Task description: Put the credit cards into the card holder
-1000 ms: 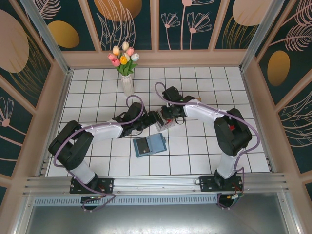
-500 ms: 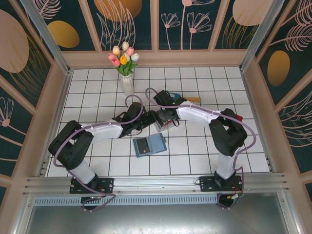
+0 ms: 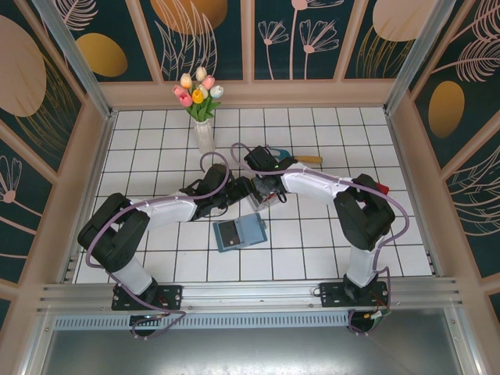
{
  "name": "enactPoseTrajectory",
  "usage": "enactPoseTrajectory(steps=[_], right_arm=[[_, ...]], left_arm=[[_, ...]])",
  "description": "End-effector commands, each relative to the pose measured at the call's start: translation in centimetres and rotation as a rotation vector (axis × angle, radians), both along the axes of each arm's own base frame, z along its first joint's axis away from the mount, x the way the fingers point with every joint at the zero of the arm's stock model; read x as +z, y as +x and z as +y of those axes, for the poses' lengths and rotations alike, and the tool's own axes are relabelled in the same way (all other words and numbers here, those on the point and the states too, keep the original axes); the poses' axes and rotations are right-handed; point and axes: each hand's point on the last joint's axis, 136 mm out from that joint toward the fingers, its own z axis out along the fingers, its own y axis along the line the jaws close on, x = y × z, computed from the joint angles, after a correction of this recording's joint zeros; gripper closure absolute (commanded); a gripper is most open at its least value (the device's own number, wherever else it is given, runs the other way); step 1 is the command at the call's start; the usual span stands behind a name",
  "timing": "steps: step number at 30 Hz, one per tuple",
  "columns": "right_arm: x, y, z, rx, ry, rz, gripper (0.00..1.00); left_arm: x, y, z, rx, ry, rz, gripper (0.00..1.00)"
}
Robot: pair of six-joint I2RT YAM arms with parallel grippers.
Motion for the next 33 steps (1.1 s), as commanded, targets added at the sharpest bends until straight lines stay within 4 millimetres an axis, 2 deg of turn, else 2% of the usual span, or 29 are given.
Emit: enactPoseTrajectory(steps=[1, 3, 8, 12, 20, 33], right_arm=[[-0.9, -0.3, -0.5, 0.015, -0.086, 0.009, 0.63], [-0.7, -0.2, -0.7, 0.011, -0.107, -0.01, 0.63], [1.7, 0.6, -0.9, -0.005, -0.112, -0.096, 0.67], [2.8, 0.9, -1.2, -0.006, -0.114, -0.133, 0.69], [2.5, 0.6, -1.5, -0.007, -0.108, -0.117, 0.76], [3.3, 0.6, -2.1, -0.003, -0.117, -0.136, 0.84]], left_arm=[[0.5, 0.1, 0.6, 0.024, 0.0, -0.008, 0.26], [0.5, 0.0, 0.7, 0.025, 0.001, -0.008, 0.25], [0.5, -0.1, 0.9, 0.029, 0.001, -0.008, 0.25], [0.7, 0.0, 0.7, 0.026, -0.003, -0.01, 0.25], [0.5, -0.1, 0.8, 0.022, 0.0, -0.006, 0.25], [0.7, -0.3, 0.8, 0.021, -0.006, -0.005, 0.25]])
